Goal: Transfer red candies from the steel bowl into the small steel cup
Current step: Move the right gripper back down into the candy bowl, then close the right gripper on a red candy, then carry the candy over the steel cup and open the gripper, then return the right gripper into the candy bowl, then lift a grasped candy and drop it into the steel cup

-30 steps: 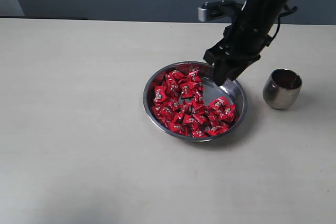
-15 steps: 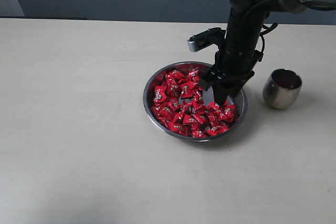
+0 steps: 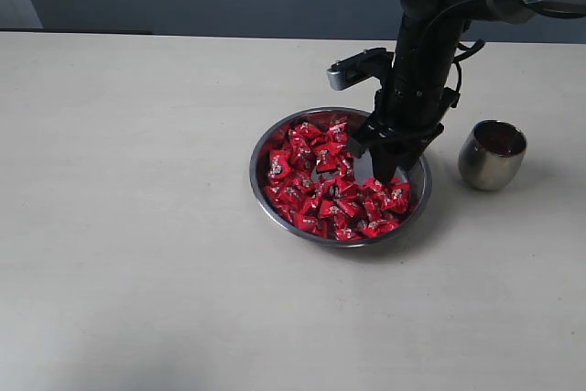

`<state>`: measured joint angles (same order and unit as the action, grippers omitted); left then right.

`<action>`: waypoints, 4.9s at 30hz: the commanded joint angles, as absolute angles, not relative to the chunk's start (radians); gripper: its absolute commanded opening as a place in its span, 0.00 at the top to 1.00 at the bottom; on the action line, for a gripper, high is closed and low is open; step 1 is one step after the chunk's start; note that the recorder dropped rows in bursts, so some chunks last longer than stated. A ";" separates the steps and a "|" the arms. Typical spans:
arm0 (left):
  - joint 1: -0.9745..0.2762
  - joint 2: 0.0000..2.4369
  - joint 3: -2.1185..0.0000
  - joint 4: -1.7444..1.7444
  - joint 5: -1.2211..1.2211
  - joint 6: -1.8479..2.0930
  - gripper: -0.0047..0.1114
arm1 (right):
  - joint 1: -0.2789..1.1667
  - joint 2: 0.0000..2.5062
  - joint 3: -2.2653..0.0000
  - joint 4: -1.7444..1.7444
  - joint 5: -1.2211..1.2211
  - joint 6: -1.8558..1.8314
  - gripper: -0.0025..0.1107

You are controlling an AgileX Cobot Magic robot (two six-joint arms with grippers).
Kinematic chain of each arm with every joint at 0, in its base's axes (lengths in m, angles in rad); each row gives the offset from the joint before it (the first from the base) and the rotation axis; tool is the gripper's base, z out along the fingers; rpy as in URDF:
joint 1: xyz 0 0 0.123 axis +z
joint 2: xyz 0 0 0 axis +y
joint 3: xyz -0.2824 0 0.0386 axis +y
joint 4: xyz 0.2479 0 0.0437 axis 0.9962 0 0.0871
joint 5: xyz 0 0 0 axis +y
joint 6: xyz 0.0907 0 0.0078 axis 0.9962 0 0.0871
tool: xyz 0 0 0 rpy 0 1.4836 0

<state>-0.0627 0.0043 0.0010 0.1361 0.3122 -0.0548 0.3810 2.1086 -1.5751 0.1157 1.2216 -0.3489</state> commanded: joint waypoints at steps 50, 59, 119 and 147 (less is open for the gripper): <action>-0.073 0.000 0.000 0.136 0.309 -0.060 0.96 | 0.379 2.103 -1.604 0.000 1.214 -0.295 0.98; -0.073 0.000 0.000 0.136 0.309 -0.060 0.96 | 0.291 1.961 -1.604 -0.020 1.198 -0.283 0.98; -0.073 0.000 0.000 0.136 0.309 -0.060 0.96 | 0.302 2.057 -1.581 0.214 1.115 -0.446 0.59; -0.073 0.000 0.000 0.136 0.309 -0.060 0.96 | 0.309 2.217 -1.581 0.207 1.036 -0.446 0.76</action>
